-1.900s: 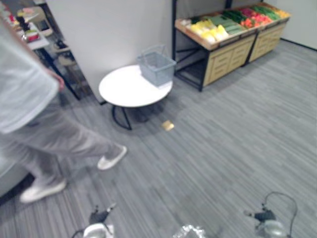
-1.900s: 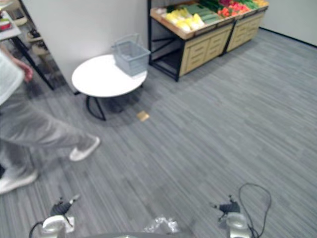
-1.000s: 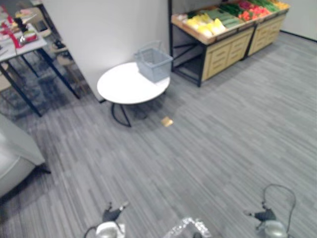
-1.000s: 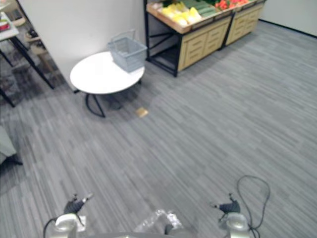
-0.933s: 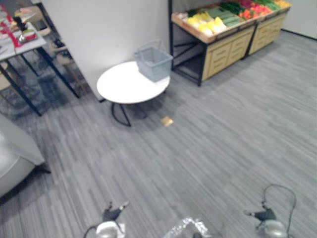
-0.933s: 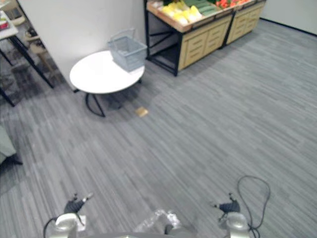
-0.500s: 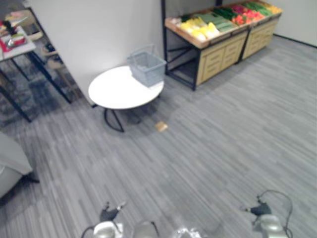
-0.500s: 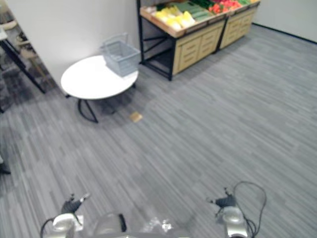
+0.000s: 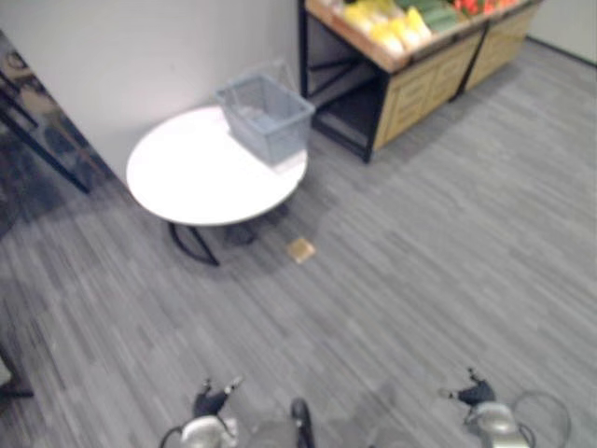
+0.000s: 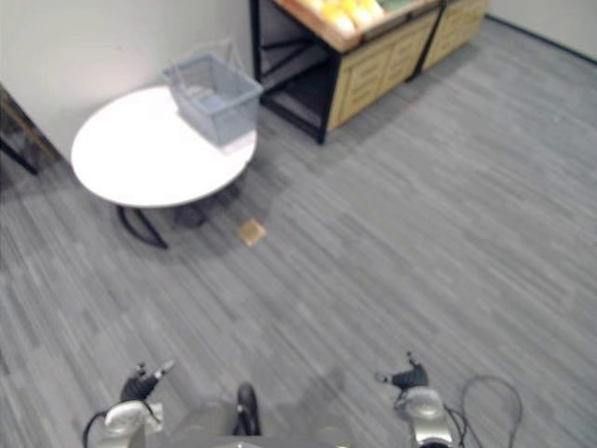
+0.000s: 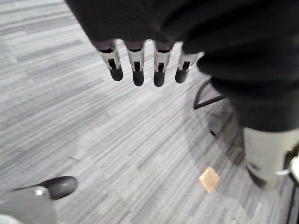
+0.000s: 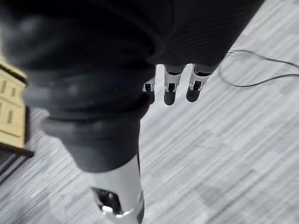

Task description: Pick vegetable in the basket

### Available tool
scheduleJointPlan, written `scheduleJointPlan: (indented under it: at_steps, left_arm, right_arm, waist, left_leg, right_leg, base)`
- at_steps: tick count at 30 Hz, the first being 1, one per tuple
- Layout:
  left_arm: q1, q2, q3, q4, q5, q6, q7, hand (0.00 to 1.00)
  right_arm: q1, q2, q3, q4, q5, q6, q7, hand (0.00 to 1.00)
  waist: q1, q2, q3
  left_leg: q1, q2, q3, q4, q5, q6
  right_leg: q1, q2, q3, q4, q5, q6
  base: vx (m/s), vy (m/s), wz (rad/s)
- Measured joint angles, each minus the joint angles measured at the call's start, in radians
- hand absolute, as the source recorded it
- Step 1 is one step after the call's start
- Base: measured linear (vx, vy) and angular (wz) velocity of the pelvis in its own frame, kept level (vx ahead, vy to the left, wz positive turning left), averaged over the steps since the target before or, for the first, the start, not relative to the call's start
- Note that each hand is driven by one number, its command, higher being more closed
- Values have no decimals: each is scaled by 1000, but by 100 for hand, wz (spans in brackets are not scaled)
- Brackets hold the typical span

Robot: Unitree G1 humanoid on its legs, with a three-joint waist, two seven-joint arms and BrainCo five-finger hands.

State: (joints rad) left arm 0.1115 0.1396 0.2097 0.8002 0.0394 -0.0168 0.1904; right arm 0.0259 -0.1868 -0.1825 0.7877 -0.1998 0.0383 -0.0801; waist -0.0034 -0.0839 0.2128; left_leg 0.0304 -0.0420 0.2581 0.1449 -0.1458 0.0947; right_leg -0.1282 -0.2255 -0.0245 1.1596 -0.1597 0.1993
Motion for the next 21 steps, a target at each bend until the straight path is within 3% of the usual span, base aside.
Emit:
scheduleJointPlan:
  at_steps: [1,2,3,5,7,8,9,10,12,14,15,16,17,19,21]
  left_arm:
    - [-13,3,-8,-1,0,0,1,0]
    - [-27,6,-9,1,0,0,1,0]
    - [-34,7,-10,1,0,0,1,0]
    - [-55,15,-23,0,1,-1,3,0]
    - [-75,21,-32,0,5,-4,4,0]
    - [-77,25,-37,1,13,-9,5,0]
    - [-77,30,-37,1,14,-10,5,0]
    - [-71,36,-36,8,21,-9,5,0]
    - [-64,24,-45,34,22,-10,1,0]
    - [-37,6,-45,41,23,-11,1,0]
    - [-32,2,-44,41,22,-13,2,0]
    - [-17,-13,-45,40,21,-17,3,0]
    - [-5,-24,-46,36,20,-19,3,0]
    - [12,-31,-47,37,19,-18,4,0]
    - [27,-32,-47,27,18,-18,7,0]
  right_arm:
    - [-4,0,8,-32,-2,-3,0,0]
    - [-8,0,10,-52,-20,-9,0,0]
    - [-14,-1,10,-64,-28,-9,0,0]
    - [-23,-3,10,-69,-38,-11,-1,0]
    - [-26,-17,9,-73,-38,-12,-1,0]
    - [-33,-37,9,-80,-39,-9,0,0]
    - [-34,-41,8,-83,-39,-8,0,0]
    - [-48,-67,8,-109,-41,-3,0,0]
    - [-69,-102,8,-148,-56,-1,0,0]
    - [-117,-156,19,-228,-99,1,1,0]
    - [-138,-170,28,-232,-106,1,0,0]
    - [-178,-199,58,-234,-106,1,-2,0]
    - [-202,-210,78,-235,-105,1,-6,0]
    - [-241,-213,106,-252,-105,1,-24,0]
    - [-276,-225,128,-272,-106,-4,-27,0]
  waist:
    - [-15,3,0]
    - [-24,12,6]
    - [-24,16,9]
    - [-29,33,19]
    - [-39,48,22]
    - [-49,40,19]
    - [-49,34,17]
    - [-46,13,21]
    - [-46,55,22]
    - [-36,116,29]
    - [-34,124,33]
    - [-15,127,52]
    - [-8,131,62]
    - [10,131,80]
    - [23,126,82]
  left_leg:
    - [58,3,-30,-36,0,0]
    - [96,8,-64,-57,0,0]
    - [112,14,-80,-66,0,0]
    - [160,48,-114,-72,-1,-3]
    - [186,92,-160,-62,-22,-42]
    - [206,109,-182,-65,-63,-109]
    - [212,109,-186,-65,-73,-124]
    - [260,120,-198,-70,-132,-173]
    - [269,167,-221,-24,-154,-193]
    - [154,240,-246,270,-133,-206]
    - [107,255,-249,387,-91,-206]
    - [4,298,-252,645,85,-198]
    - [-55,328,-243,796,74,-189]
    - [-145,348,-190,950,25,-157]
    - [-214,338,-107,882,-6,-136]
  right_leg:
    - [-67,-8,-40,0,-32,-52]
    - [-126,-10,-70,-61,-54,-81]
    - [-147,-7,-82,-118,-63,-95]
    - [-164,31,-109,-408,-69,-109]
    - [-170,70,-81,-787,-7,-101]
    - [-170,61,-38,-1011,87,-83]
    - [-174,54,-27,-1038,99,-80]
    - [-188,37,-16,-1019,190,-47]
    - [-225,62,-31,-876,217,-33]
    - [-218,108,-77,-784,149,-95]
    - [-200,119,-85,-773,128,-109]
    - [-125,144,-91,-777,87,-138]
    - [-71,160,-96,-790,71,-156]
    - [37,170,-100,-837,54,-183]
    - [120,170,-101,-919,52,-184]
  base:
    - [532,41,69]
    - [527,9,74]
    - [607,-96,76]
    - [547,-182,75]
    - [503,-286,112]
    - [424,-264,106]
    - [647,-449,105]
    - [420,-325,57]
    - [564,-439,40]
    - [547,-465,17]
    - [539,-440,8]
    - [432,-318,-4]
    - [425,-291,-9]
    - [339,-210,-8]
    - [384,-195,-9]
